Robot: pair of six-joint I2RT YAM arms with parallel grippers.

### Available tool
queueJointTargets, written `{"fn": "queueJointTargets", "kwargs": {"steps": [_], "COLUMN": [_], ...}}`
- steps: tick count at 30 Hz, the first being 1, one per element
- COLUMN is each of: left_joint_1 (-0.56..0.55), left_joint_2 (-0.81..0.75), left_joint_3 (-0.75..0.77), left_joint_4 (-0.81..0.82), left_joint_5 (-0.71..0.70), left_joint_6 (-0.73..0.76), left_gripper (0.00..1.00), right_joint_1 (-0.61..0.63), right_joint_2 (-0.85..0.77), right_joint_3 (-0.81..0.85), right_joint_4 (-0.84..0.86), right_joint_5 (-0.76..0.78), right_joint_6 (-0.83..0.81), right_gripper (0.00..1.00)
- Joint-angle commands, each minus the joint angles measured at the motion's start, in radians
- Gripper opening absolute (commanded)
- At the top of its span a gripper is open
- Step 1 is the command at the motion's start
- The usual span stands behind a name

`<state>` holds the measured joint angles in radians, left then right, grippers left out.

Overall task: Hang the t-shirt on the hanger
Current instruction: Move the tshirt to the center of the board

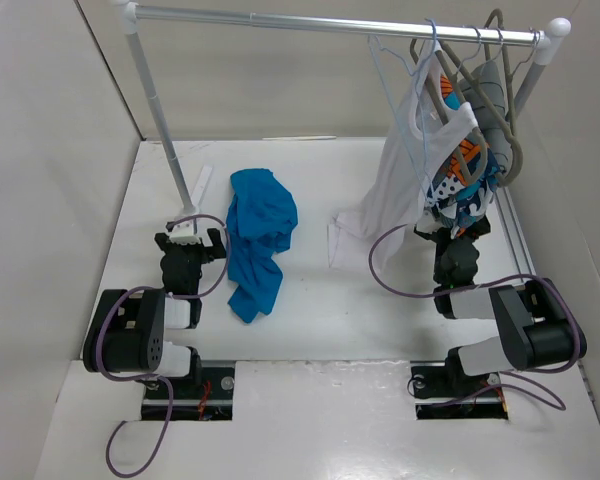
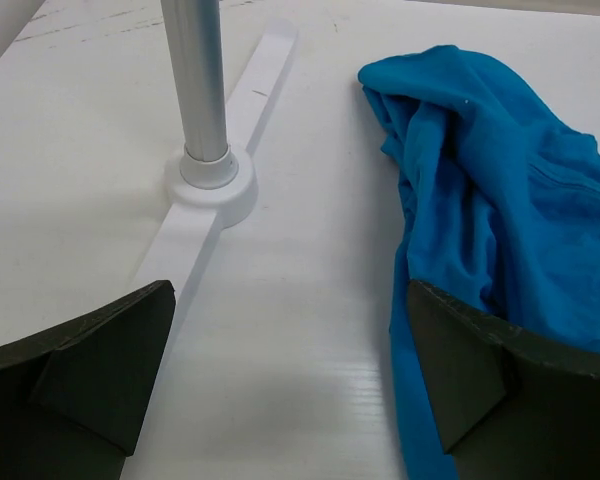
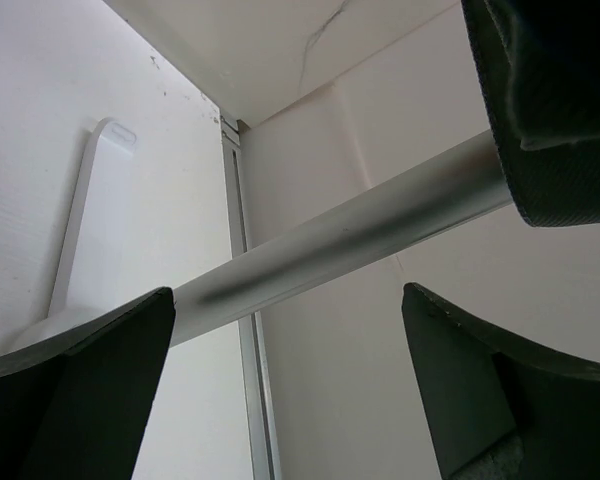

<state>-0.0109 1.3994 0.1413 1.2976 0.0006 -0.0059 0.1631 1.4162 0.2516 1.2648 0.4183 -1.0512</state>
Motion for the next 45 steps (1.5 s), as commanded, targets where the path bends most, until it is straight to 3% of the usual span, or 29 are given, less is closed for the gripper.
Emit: {"fn": "queueJointTargets", "kwargs": {"steps": [1, 3, 4, 6, 8, 9, 10, 11, 13, 14, 17, 19, 20, 22, 26, 32, 34, 37, 39, 45], "left_joint_1": [-0.004, -0.004, -0.004, 0.005, 0.005, -0.007, -0.008, -0.039, -0.073, -0.104, -0.144, -0.155, -0.155, -0.155, -0.155, -0.155, -0.165, -0.210, -0.253, -0.349], "left_joint_2": [-0.011, -0.020, -0.039, -0.139, -0.259, -0.320, -0.435, -0.482, -0.569, -0.591, -0.631, -0.642, -0.642, -0.642, -0.619, -0.531, -0.408, -0.263, -0.168, -0.051], "left_joint_3": [0.027, 0.027, -0.021, -0.066, -0.077, -0.051, -0.019, 0.059, 0.116, 0.145, 0.194, 0.277, 0.308, 0.392, 0.486, 0.509, 0.547, 0.656, 0.704, 0.745], "left_joint_4": [0.203, 0.239, 0.267, 0.287, 0.177, 0.093, -0.167, -0.316, -0.625, -0.689, -0.921, -1.044, -1.133, -1.184, -1.258, -1.291, -1.365, -1.437, -1.420, -1.396], "left_joint_5": [0.001, 0.063, 0.188, 0.231, 0.295, 0.332, 0.378, 0.453, 0.473, 0.423, 0.357, 0.357, 0.357, 0.323, 0.361, 0.438, 0.438, 0.365, 0.282, 0.291], "left_joint_6": [-0.006, 0.042, 0.072, 0.104, 0.133, 0.158, 0.234, 0.438, 0.573, 0.602, 0.708, 0.785, 0.785, 0.747, 0.650, 0.635, 0.644, 0.653, 0.641, 0.788], "left_gripper": [1.00, 1.00, 1.00, 1.00, 1.00, 1.00, 1.00, 1.00, 1.00, 1.00, 1.00, 1.00, 1.00, 1.00, 1.00, 1.00, 0.92, 0.89, 0.90, 0.95], "right_joint_1": [-0.007, -0.007, -0.007, -0.007, -0.007, -0.007, -0.007, -0.007, -0.007, 0.004, 0.004, 0.004, 0.004, 0.004, 0.004, 0.004, 0.047, 0.126, 0.173, 0.337], "right_joint_2": [-0.011, -0.011, -0.011, -0.022, -0.036, -0.048, -0.048, -0.062, -0.106, -0.135, -0.284, -0.347, -0.385, -0.417, -0.473, -0.514, -0.514, -0.539, -0.562, -0.677], "right_joint_3": [0.021, 0.021, 0.021, 0.031, 0.022, 0.008, 0.008, -0.003, -0.003, -0.003, 0.075, 0.150, 0.208, 0.262, 0.344, 0.353, 0.353, 0.353, 0.353, 0.304], "right_joint_4": [0.054, 0.054, 0.054, 0.022, 0.039, 0.048, 0.048, 0.048, 0.035, 0.000, -0.288, -0.623, -0.709, -0.946, -1.193, -1.430, -1.574, -1.732, -1.798, -1.917], "right_joint_5": [-0.007, -0.007, 0.005, 0.005, -0.016, -0.016, -0.016, -0.027, -0.027, -0.009, -0.024, -0.071, -0.088, -0.166, -0.315, -0.398, -0.398, -0.354, -0.320, -0.372], "right_joint_6": [0.010, 0.010, 0.010, 0.010, -0.001, -0.001, -0.001, -0.001, -0.001, -0.001, 0.078, 0.099, 0.089, 0.089, 0.144, 0.526, 0.607, 0.646, 0.671, 0.842], "right_gripper": [1.00, 1.00, 1.00, 1.00, 1.00, 1.00, 1.00, 1.00, 1.00, 1.00, 1.00, 1.00, 1.00, 1.00, 1.00, 1.00, 1.00, 1.00, 1.00, 1.00]}}
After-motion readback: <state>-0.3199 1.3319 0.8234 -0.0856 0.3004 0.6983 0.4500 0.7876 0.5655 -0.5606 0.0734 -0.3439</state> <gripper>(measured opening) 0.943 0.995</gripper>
